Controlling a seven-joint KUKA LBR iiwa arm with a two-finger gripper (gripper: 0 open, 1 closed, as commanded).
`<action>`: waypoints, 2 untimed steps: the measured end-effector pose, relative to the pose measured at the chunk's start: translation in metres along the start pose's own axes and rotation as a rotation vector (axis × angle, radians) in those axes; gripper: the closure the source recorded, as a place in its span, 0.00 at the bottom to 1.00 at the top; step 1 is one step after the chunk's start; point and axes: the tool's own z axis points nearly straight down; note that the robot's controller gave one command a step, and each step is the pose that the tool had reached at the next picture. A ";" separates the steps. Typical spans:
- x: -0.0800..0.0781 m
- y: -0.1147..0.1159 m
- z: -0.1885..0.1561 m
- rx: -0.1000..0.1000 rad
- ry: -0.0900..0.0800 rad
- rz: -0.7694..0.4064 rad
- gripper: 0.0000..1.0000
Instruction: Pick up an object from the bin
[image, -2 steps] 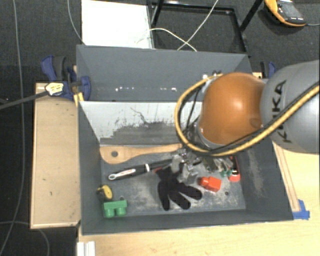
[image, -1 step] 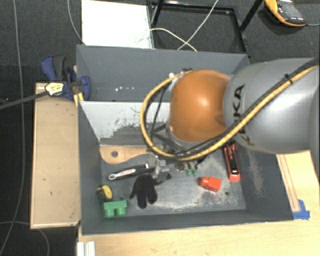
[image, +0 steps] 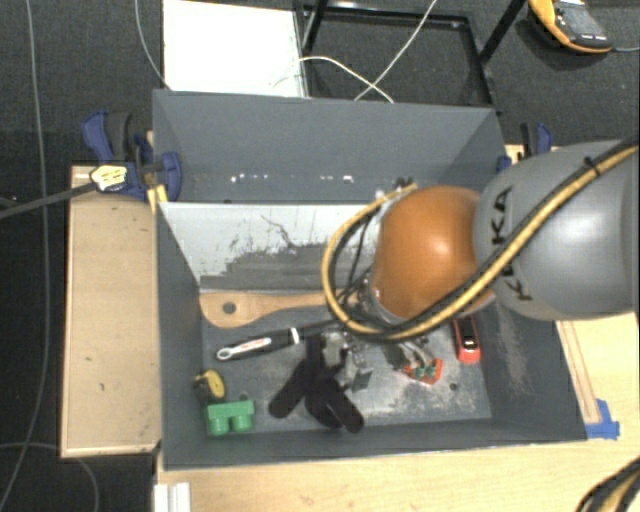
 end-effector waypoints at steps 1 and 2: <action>-0.020 0.025 -0.007 0.002 -0.002 0.057 1.00; -0.043 0.041 -0.025 0.003 -0.002 -0.108 1.00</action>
Offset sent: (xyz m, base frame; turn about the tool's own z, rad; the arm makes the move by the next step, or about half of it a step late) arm 0.0281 0.0514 0.0237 -0.1096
